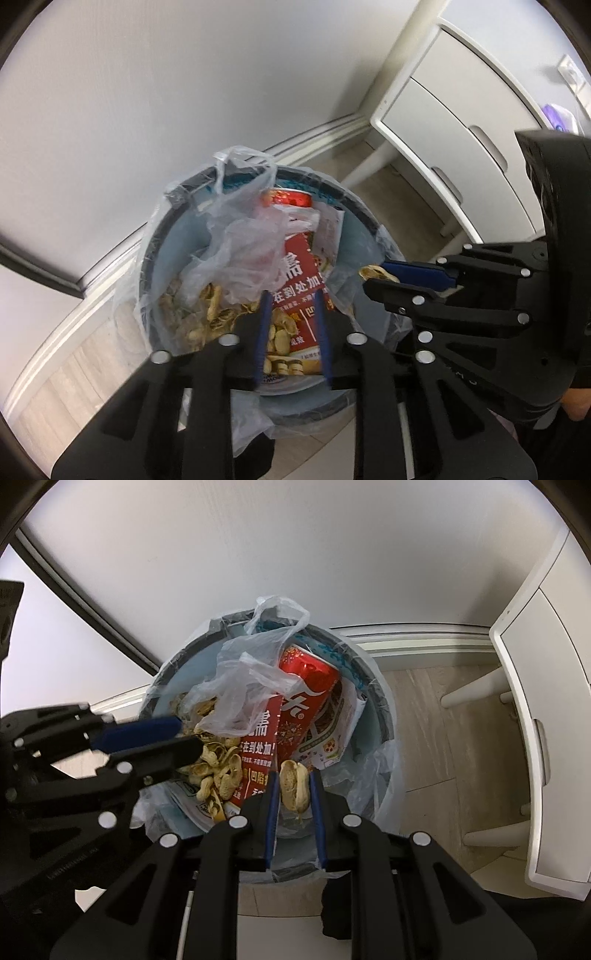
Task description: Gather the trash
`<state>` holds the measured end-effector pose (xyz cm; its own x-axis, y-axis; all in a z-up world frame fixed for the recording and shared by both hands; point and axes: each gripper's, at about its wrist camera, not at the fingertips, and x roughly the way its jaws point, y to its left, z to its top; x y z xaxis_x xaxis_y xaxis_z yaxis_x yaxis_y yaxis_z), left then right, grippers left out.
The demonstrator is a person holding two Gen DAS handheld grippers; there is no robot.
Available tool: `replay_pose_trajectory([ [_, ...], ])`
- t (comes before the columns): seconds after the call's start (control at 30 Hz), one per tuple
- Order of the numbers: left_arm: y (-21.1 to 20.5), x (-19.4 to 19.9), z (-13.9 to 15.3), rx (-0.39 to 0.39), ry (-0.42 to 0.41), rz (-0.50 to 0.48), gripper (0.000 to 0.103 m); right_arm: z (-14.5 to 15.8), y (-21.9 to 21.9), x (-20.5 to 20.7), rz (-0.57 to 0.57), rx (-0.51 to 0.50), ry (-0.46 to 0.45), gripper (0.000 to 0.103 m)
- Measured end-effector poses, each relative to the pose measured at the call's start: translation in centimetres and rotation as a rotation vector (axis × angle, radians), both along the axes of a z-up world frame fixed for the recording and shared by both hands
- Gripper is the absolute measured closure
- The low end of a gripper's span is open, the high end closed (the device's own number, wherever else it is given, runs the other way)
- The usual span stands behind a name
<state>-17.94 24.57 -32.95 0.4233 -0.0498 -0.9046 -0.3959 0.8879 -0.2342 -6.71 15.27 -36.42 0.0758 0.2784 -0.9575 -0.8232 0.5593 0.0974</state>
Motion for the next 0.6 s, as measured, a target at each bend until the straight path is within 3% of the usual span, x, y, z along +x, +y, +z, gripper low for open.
replay_pose_trajectory([
  [0.03,0.1,-0.1,0.1,0.0,-0.003,0.005,0.078,0.0,0.0,0.0,0.0,-0.002,-0.002,0.078],
  [0.07,0.2,-0.1,0.1,0.001,-0.006,0.004,0.073,0.1,-0.1,0.0,-0.002,-0.003,-0.007,0.065],
  [0.13,0.4,-0.3,0.3,0.008,-0.01,0.014,0.068,0.1,-0.1,0.3,-0.015,-0.007,-0.012,0.062],
  [0.23,0.8,-0.5,0.6,0.035,-0.008,0.048,0.05,0.1,-0.5,0.9,-0.046,-0.009,-0.017,0.053],
  [0.3,1.0,-0.7,0.6,0.06,-0.003,0.078,0.03,0.3,-0.7,1.2,-0.065,-0.008,-0.025,0.046],
  [0.4,1.6,-1.0,0.7,0.147,0.031,0.135,0.015,0.5,-0.9,1.4,-0.08,-0.008,-0.055,0.033],
  [0.6,2.7,-1.5,1.0,0.169,0.023,0.181,0.006,0.9,-1.5,2.0,-0.109,-0.01,-0.106,0.014],
])
